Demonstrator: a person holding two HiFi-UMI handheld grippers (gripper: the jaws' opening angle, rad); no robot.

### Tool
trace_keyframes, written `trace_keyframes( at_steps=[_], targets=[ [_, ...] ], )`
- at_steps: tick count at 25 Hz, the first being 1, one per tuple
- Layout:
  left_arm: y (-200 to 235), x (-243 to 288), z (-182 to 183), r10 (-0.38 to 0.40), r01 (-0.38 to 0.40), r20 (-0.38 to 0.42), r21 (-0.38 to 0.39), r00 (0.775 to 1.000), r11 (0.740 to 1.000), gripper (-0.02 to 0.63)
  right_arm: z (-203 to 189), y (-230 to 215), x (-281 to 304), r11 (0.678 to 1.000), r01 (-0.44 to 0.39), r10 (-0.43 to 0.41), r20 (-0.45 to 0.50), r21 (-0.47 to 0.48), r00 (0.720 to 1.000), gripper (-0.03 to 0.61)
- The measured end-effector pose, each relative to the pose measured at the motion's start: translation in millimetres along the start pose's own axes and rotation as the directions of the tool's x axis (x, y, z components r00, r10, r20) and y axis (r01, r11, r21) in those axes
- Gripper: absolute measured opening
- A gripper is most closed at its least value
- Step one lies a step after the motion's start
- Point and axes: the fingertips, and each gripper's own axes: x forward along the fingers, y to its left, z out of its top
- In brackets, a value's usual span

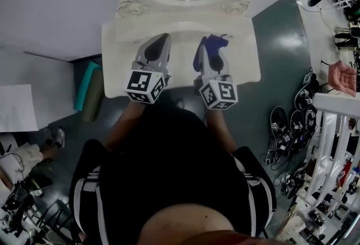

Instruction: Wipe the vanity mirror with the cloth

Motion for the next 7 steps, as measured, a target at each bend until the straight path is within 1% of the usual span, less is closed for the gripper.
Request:
trace_keyframes(
  at_steps=[7],
  targets=[
    [3.8, -7.3, 1.2, 0.007, -0.007, -0.003, -0.012, 1.0, 1.0, 0.011, -0.2, 5.8, -2.9, 1.0, 0.003, -0.003, 0.0, -0.001, 1.0, 0.071]
  ],
)
